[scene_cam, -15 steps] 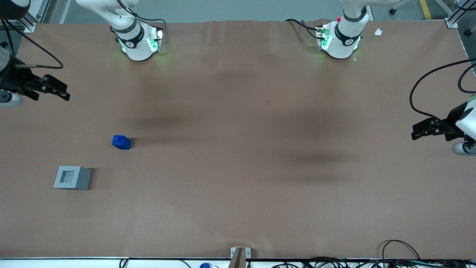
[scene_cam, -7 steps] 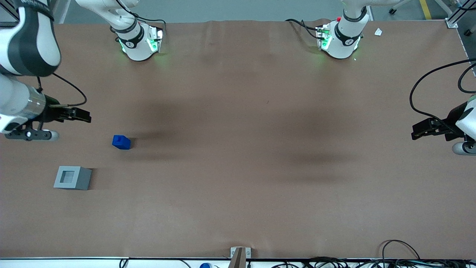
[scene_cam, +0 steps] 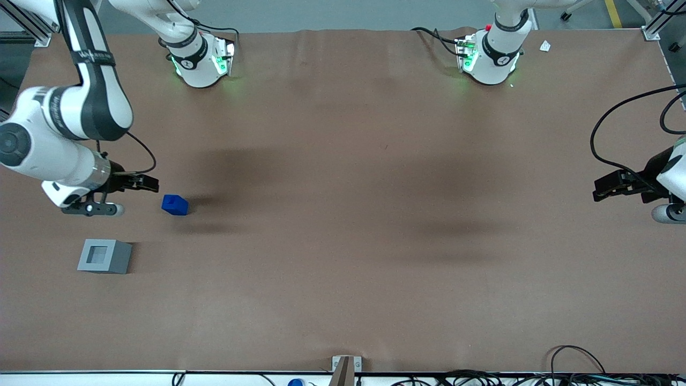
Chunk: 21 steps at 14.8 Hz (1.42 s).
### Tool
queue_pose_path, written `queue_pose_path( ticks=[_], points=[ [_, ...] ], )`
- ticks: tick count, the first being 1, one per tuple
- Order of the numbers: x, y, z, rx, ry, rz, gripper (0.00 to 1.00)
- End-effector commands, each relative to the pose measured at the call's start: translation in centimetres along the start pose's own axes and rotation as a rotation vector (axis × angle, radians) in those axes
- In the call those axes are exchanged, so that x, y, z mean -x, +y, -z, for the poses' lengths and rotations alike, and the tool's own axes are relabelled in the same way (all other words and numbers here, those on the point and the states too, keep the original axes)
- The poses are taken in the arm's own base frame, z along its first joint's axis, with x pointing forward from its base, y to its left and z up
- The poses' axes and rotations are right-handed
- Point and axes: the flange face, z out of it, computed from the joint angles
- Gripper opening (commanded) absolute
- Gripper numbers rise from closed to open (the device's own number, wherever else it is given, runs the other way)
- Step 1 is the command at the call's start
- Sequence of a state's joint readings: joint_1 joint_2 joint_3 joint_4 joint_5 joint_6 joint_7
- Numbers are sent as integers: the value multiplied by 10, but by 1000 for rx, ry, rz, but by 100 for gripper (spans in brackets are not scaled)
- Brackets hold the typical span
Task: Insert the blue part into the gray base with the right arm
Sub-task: 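Close the right gripper on the blue block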
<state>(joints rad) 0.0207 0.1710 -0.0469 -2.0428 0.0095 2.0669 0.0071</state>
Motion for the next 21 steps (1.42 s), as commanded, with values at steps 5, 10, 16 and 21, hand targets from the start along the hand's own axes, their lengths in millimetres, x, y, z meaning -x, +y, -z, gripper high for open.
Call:
queue_pose_path(
  ticks=[5, 10, 16, 21],
  points=[
    [-17, -2, -80, 16, -31, 8, 93],
    [-22, -1, -110, 18, -57, 7, 85],
    [-24, -1, -124, 17, -72, 5, 64],
    [-26, -4, -121, 17, -69, 7, 33]
  ],
)
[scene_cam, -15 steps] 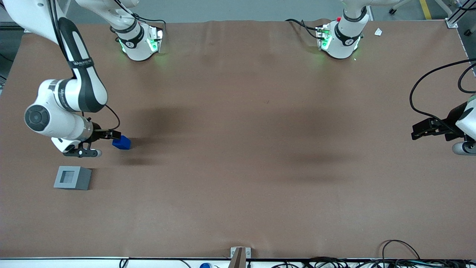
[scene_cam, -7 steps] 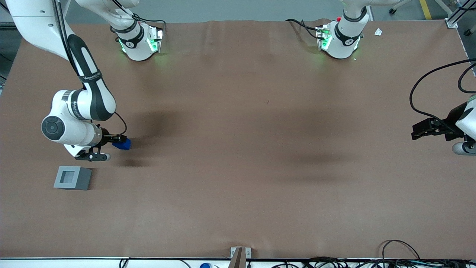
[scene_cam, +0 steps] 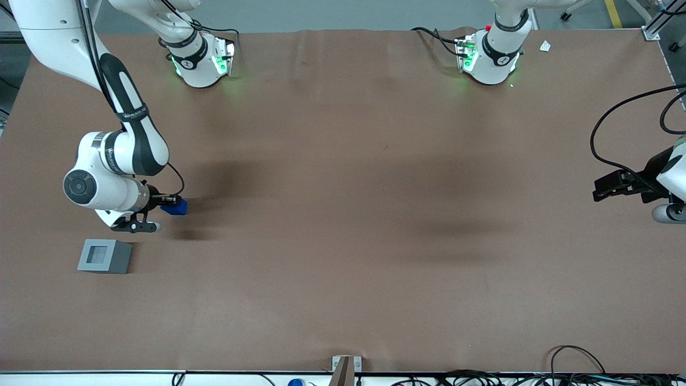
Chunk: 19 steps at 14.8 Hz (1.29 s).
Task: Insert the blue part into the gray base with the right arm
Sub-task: 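Lift the blue block and carry it over the gray base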
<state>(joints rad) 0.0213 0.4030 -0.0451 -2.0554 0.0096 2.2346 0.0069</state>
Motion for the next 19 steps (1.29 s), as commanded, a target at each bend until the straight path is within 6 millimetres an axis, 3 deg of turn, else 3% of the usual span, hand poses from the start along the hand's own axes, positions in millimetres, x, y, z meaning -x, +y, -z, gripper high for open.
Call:
queue_pose_path(
  ticks=[1, 4, 8, 11, 16, 19],
  points=[
    [-4, -2, 7, 4, 9, 4, 25],
    [-15, 7, 35, 2, -2, -11, 6],
    [-30, 46, 103, -11, -29, -65, 4],
    [-52, 74, 136, -5, 25, -97, 4],
    [-96, 149, 137, -13, 14, -39, 3],
    [-105, 159, 138, -10, 31, -50, 1]
  ],
)
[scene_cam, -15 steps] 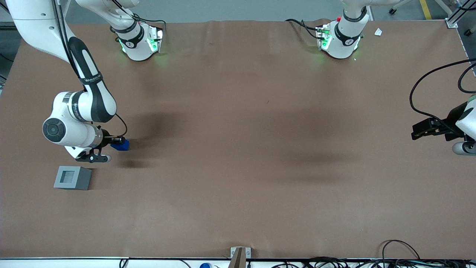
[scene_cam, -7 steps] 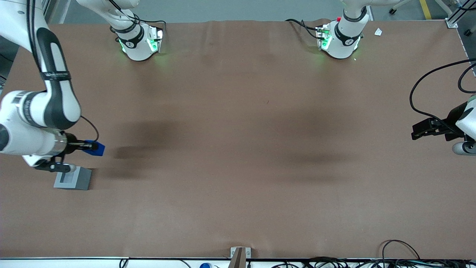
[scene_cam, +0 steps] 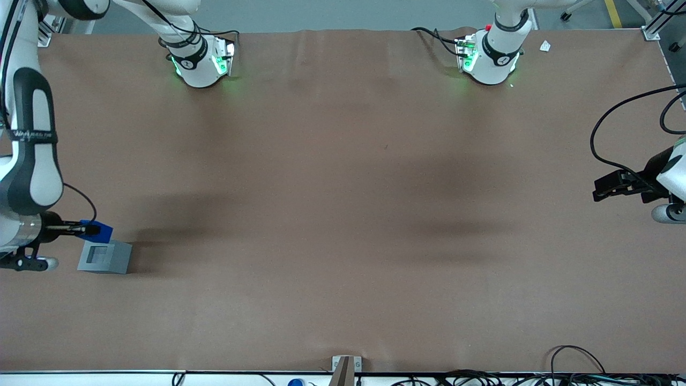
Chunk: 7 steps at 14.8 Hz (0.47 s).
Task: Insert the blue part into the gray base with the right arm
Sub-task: 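Lower the blue block into the gray base's recess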
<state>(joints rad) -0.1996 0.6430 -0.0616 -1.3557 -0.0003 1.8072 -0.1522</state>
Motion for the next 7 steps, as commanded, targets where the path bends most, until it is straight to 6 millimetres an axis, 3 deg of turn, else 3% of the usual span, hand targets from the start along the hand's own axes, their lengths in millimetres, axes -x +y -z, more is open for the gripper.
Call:
queue_pose_path(
  ticks=[1, 7],
  points=[
    [-15, 2, 5, 17, 5, 14, 1],
    [-24, 3, 10, 36, 24, 20, 1]
  ],
)
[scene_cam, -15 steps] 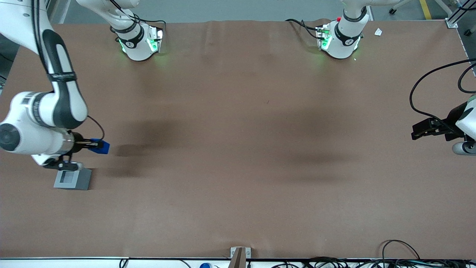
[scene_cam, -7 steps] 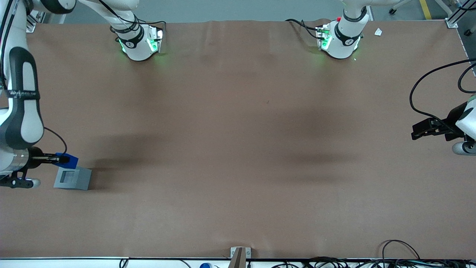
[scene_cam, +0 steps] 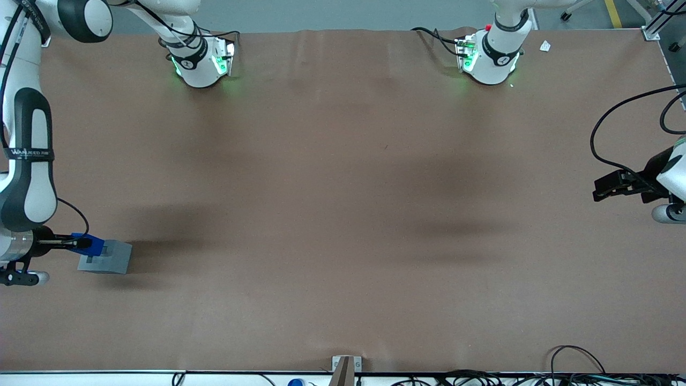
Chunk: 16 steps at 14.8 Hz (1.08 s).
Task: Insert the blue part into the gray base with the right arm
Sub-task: 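Lower the blue block into the gray base's recess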
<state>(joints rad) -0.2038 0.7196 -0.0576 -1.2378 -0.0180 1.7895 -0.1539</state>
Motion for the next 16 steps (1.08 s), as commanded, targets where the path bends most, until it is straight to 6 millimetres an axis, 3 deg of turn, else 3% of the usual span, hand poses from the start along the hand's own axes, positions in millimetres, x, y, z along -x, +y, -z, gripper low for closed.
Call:
queue_pose_path(
  ticks=[1, 6, 10, 16],
  points=[
    [-4, -1, 9, 13, 5, 14, 0],
    [-7, -6, 6, 13, 11, 22, 0],
    [-15, -1, -15, 15, 25, 41, 0],
    [-16, 4, -24, 12, 16, 36, 0]
  ],
)
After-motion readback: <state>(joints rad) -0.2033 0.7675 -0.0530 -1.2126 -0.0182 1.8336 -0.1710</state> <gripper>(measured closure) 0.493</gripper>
